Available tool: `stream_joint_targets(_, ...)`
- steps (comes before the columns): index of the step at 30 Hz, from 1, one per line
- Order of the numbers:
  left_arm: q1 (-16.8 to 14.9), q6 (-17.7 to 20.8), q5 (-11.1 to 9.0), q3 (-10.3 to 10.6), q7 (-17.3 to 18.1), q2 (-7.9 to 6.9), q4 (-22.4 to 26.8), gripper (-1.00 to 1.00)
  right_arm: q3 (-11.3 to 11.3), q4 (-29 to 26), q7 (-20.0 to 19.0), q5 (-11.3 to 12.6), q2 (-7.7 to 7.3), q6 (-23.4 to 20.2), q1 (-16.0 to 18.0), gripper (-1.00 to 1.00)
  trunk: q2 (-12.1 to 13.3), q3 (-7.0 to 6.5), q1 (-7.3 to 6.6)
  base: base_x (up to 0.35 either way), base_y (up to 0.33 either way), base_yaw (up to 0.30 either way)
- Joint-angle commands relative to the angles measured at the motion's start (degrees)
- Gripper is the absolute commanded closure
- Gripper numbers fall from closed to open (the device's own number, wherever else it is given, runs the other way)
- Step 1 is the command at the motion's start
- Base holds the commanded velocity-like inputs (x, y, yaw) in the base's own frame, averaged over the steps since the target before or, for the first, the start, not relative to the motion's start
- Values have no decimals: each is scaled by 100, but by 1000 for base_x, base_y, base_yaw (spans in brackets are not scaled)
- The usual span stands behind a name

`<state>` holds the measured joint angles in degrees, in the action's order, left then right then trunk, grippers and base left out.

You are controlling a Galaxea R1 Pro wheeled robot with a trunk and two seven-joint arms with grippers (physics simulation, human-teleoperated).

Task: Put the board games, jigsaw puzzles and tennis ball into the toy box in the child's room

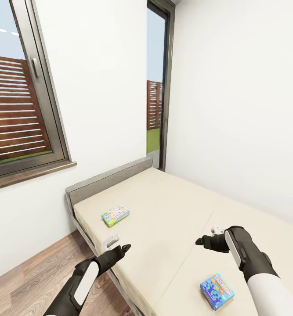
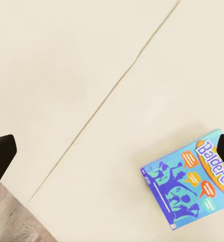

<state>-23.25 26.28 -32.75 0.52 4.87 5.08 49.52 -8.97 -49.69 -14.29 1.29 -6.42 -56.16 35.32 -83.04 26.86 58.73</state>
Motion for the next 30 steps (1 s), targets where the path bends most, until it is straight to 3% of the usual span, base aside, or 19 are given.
stream_joint_targets(1,-3,28,-22,-6,4,1,5,-100,-10,-6,-5,11,0,-26,1,-100,-4,6,0,0,0,0)
stream_joint_targets(30,0,14,-15,1,-3,4,-3,-100,-33,-7,-3,12,0,-26,-3,-100,-4,6,0,0,0,0)
